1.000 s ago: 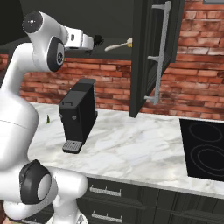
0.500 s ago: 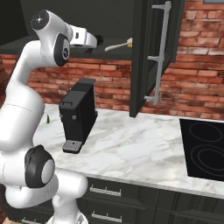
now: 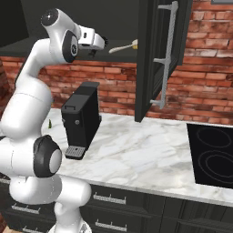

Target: Pick the dish brush and dish brush from the cabinet and place them on the counter.

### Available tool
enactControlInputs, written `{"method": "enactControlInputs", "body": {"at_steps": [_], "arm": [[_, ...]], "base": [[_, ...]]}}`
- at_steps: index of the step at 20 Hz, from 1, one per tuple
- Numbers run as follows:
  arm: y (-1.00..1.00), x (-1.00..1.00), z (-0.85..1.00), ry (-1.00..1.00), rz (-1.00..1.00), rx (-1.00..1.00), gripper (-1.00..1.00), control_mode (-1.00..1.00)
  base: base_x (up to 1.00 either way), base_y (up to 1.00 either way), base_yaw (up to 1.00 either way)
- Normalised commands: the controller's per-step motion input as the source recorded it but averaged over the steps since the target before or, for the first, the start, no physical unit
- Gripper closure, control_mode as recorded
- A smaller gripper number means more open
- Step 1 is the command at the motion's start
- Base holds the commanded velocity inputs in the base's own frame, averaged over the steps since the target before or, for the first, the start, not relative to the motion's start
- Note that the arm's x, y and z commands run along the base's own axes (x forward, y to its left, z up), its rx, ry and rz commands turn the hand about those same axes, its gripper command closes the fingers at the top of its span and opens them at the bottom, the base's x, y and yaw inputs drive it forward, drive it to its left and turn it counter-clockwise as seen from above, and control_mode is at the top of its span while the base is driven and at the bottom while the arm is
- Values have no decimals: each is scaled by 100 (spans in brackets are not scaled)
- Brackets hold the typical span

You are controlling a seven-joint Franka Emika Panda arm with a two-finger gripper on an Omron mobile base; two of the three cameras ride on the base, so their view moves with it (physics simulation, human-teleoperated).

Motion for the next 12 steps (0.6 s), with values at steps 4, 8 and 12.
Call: {"method": "enactControlInputs", "body": {"at_steps": [4, 8, 12], "arm": [[-5, 40, -1, 9, -2, 0, -100, -100], [-5, 42, -2, 8, 0, 0, -100, -100], [-4, 33, -8, 6, 0, 0, -100, -100]], "base": [[0, 0, 0], [0, 0, 0], [0, 0, 0]]}}
